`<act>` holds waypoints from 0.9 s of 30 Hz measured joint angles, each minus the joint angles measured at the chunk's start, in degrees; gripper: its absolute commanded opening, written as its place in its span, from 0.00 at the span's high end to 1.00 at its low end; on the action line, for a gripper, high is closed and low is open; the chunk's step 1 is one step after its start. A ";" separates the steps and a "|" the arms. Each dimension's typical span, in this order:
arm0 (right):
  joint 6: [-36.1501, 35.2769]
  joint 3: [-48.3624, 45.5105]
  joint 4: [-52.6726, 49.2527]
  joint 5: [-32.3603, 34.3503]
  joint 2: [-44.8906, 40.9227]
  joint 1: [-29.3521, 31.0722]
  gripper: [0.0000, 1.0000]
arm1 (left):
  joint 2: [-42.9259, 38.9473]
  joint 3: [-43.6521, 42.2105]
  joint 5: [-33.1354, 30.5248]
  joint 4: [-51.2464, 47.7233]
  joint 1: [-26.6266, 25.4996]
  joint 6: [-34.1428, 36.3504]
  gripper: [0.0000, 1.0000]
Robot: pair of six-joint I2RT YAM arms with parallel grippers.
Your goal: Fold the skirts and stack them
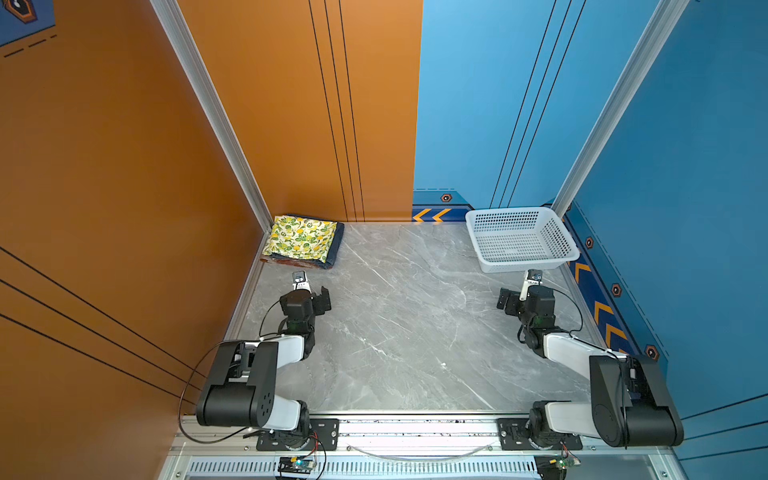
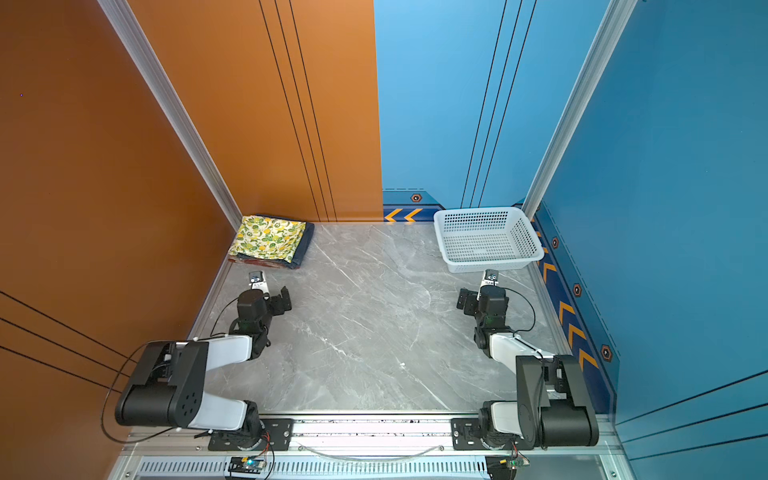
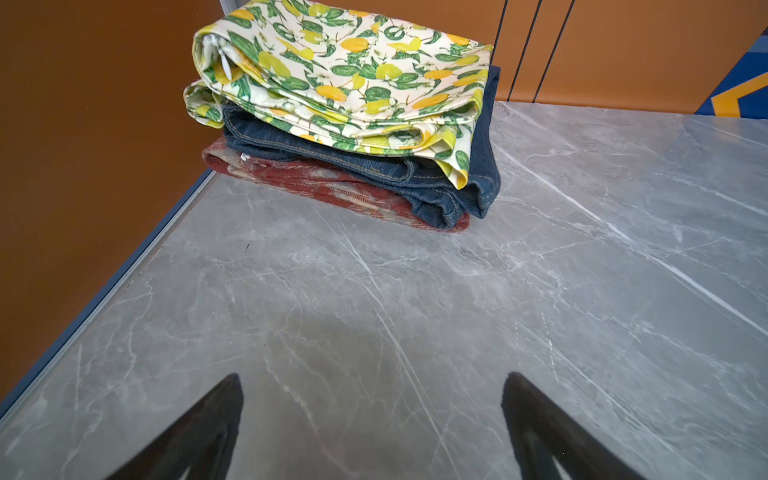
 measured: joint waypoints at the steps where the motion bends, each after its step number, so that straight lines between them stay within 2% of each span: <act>1: 0.00 -0.04 0.61 0.00 0.00 -0.13 0.00 | 1.53 -0.37 0.11 1.90 0.00 0.33 0.02; 7: -0.79 -1.18 8.24 0.09 1.64 -0.52 0.00 | 3.41 -0.57 1.53 4.83 0.00 1.51 0.02; 12: -1.55 -5.22 21.31 0.31 9.79 -0.17 0.00 | 3.41 -0.52 1.27 5.99 -1.01 2.34 0.02; 27: -3.93 -3.74 22.40 0.31 11.63 1.51 0.00 | 3.41 -0.50 -0.02 6.08 -1.99 3.32 0.02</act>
